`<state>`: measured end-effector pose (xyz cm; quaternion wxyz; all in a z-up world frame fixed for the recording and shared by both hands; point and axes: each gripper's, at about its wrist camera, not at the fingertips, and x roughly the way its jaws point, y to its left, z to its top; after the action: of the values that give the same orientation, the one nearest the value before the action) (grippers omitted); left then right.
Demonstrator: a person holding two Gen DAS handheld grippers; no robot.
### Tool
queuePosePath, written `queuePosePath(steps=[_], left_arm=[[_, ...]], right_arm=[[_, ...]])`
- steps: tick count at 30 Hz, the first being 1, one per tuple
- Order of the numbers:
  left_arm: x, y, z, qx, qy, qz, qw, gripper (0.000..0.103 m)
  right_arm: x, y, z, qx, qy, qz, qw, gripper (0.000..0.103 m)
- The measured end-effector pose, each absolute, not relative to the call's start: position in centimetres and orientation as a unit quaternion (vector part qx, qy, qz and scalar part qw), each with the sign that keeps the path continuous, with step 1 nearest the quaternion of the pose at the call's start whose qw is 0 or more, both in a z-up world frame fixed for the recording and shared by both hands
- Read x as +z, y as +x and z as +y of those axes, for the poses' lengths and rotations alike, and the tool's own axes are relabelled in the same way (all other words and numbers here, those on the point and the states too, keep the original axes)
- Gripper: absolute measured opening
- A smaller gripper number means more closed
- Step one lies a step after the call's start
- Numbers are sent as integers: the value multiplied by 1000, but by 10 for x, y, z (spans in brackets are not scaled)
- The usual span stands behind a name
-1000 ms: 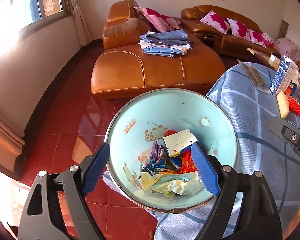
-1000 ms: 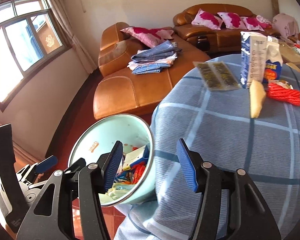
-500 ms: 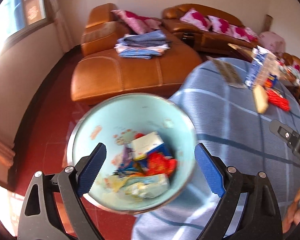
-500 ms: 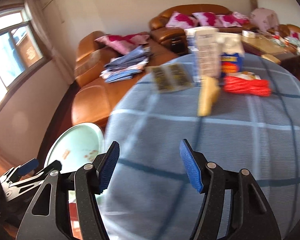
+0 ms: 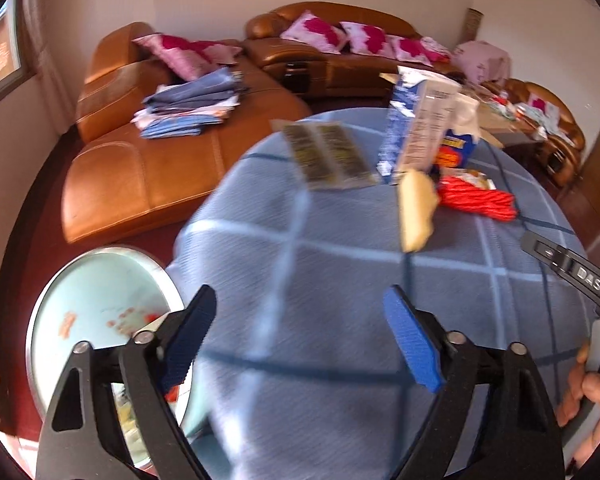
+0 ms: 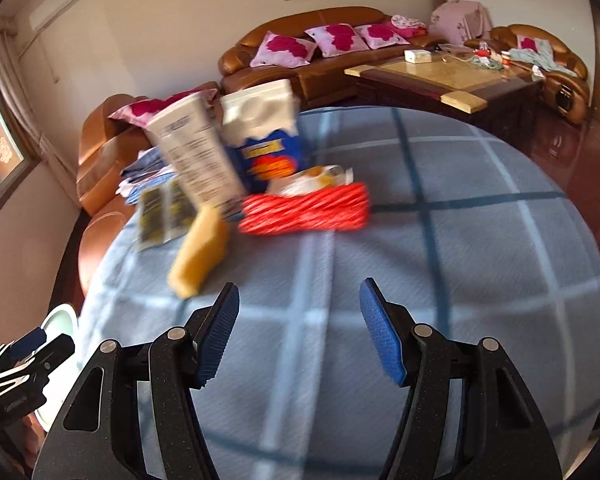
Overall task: Collect trash
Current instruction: 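Grasp the yellow sponge with the left gripper while the right gripper grasps the red mesh rope bundle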
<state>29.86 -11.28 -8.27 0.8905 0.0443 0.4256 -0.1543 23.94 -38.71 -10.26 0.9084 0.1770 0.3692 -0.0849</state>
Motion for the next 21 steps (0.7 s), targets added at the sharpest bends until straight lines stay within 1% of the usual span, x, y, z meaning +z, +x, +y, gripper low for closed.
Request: queuePosePath(steps=[3,7,12,15,16,18,19,20,21], left_arm=[[-87,312,-139,-171,46,431,885,79],[-98,332,-172,-185,48,443,876,79],[-114,354,-205,-196,44,457,866,75],[-125,365,-215,-196,40,471,859,66],[-129,368,-217,-196,38,476,857,61],[-130,369,-220,-195,46,468,860,54],[-129,371,-222,-198,49,467,860,48],[-129,371,-223,-208,44,469,857,39],[-129,370,-225,-215,41,470,855,34]], right_arm=[[-107,256,-409,-74,188,372,906,62],[-107,283,-422,-39,166,368,914,62],[-114,314,-433,-10,160,380,911,63],[-128,329,-436,6,167,405,899,62],[-132,331,-436,11,171,408,897,59],[-135,330,-433,22,172,409,896,52],[-135,329,-433,25,173,407,897,45],[-134,327,-432,25,174,406,897,42],[-133,325,-432,30,180,408,894,34]])
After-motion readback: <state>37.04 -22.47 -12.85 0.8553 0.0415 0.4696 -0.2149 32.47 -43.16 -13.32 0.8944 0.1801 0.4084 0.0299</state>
